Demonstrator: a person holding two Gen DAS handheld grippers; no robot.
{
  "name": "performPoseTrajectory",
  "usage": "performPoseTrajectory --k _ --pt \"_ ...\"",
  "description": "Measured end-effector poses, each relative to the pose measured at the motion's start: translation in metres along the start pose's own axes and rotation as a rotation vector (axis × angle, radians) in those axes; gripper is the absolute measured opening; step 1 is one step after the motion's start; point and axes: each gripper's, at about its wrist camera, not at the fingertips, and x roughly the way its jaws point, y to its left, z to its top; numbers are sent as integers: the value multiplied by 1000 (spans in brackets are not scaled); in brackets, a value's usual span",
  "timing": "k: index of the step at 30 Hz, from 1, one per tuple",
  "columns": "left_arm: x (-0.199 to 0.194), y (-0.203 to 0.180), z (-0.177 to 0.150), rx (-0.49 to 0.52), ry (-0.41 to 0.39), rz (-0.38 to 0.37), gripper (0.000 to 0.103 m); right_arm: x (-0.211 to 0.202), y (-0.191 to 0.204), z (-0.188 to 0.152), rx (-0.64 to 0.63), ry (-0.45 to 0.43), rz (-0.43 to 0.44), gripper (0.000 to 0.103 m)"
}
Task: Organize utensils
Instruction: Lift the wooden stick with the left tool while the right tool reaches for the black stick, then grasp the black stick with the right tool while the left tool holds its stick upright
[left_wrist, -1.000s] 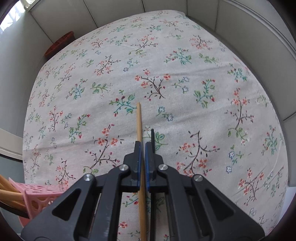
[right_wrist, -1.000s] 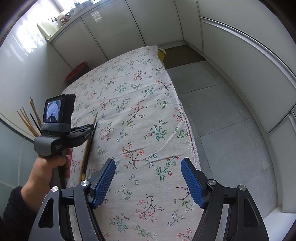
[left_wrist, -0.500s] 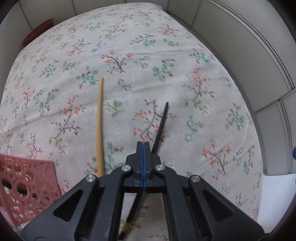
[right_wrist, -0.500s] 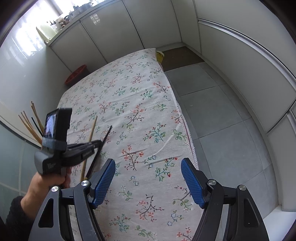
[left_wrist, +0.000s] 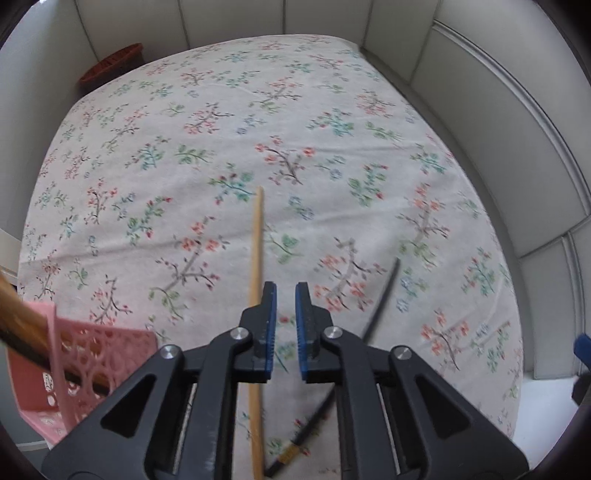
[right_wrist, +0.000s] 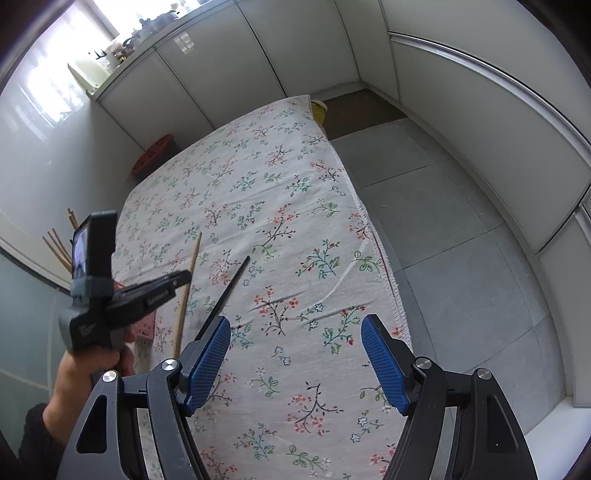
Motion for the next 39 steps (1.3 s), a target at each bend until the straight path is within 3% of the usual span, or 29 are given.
performPoseTrajectory --k 2,7,9,10,11,16,29,33,36,39 --pt "9 5 6 -19 -9 12 26 1 1 0 -10 2 -5 75" --pt "25 11 15 -35 -10 52 26 4 0 2 -14 8 -4 75" --pt "32 9 16 -24 -1 63 22 6 0 3 -18 11 -6 75" --pt "36 9 18 -21 3 59 14 7 0 3 -19 13 -8 75" --pt "36 9 19 -24 -27 49 11 8 0 3 -20 16 -10 75" --pt "31 7 10 -14 -19 38 7 11 3 3 -22 24 -13 75" --pt "-108 10 -63 141 -276 -102 7 52 36 10 -6 84 -16 75" --pt "-145 39 -88 83 -399 -165 7 78 54 13 1 114 -15 75" --pt "-157 62 -98 22 -418 -217 7 99 67 16 -8 131 -40 75" --pt "-160 75 -102 36 -452 -183 7 120 79 18 -26 144 -59 74"
